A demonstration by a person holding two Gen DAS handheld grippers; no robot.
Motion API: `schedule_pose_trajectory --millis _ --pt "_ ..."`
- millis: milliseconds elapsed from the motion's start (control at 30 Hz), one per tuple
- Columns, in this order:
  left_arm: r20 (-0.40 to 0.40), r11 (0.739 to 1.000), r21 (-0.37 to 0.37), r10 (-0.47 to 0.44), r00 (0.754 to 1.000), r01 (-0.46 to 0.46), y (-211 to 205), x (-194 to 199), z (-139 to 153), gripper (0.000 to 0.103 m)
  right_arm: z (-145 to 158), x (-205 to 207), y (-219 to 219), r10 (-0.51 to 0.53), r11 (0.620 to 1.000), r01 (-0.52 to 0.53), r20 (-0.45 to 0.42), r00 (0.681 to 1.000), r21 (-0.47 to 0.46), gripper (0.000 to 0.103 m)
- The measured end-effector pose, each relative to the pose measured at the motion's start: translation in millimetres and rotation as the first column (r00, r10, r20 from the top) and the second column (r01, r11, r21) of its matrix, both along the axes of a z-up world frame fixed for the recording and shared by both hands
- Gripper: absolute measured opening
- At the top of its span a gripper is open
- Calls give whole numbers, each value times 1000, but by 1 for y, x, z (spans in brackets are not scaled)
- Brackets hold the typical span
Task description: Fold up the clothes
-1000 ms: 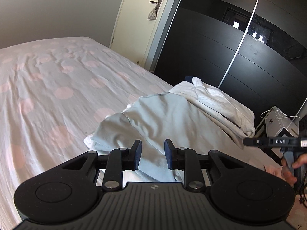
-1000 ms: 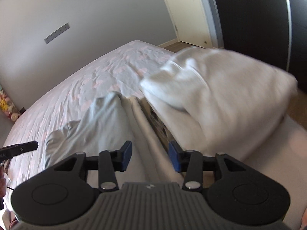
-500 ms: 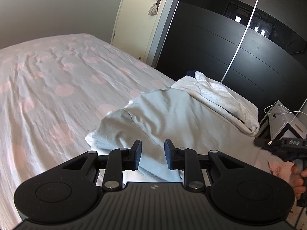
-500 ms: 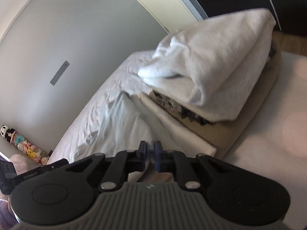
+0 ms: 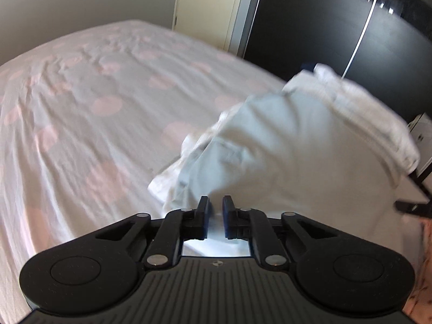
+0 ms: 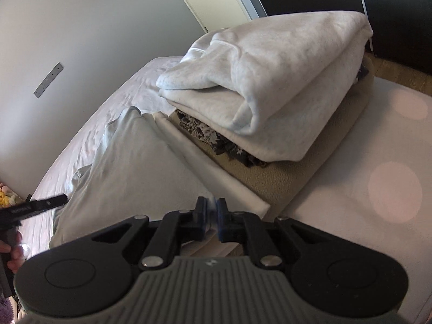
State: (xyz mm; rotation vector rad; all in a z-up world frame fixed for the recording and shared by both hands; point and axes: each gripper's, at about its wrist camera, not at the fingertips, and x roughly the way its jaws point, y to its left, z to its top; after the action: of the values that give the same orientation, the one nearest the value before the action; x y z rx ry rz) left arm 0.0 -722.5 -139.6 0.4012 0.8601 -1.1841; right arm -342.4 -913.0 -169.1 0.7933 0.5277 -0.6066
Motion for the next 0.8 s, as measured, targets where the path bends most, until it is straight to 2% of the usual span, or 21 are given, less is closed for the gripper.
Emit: schedule_pose_trajectory --millis 100,200,300,367,433,500,633,800 --pt "-34 999 32 21 999 -20 4 7 -18 6 -3 3 1 15 1000 -15 -20 1000 -14 9" --pt "-28 998 49 41 999 -40 9 10 -22 6 -5 7 2 16 1000 -17 -37 999 -21 9" --pt "-9 998 32 50 999 -50 18 11 -12 6 1 1 6 3 999 -4 -34 999 -43 12" --pt "9 998 15 57 998 -57 24 10 -2 6 8 -6 14 -30 995 24 -61 998 -96 21" --pt "34 999 -8 50 998 -50 27 6 10 6 16 -14 20 -64 988 51 -84 994 -148 27" --pt "55 999 -46 22 998 -19 27 -2 24 6 24 -21 25 -94 978 74 -99 991 -193 26" --pt "85 993 -102 -52 995 61 11 -23 48 7 52 -3 32 -19 961 -3 -75 997 -276 25" --pt "95 985 -119 -111 989 122 -19 -39 52 7 75 71 33 138 922 -153 -68 988 -355 23"
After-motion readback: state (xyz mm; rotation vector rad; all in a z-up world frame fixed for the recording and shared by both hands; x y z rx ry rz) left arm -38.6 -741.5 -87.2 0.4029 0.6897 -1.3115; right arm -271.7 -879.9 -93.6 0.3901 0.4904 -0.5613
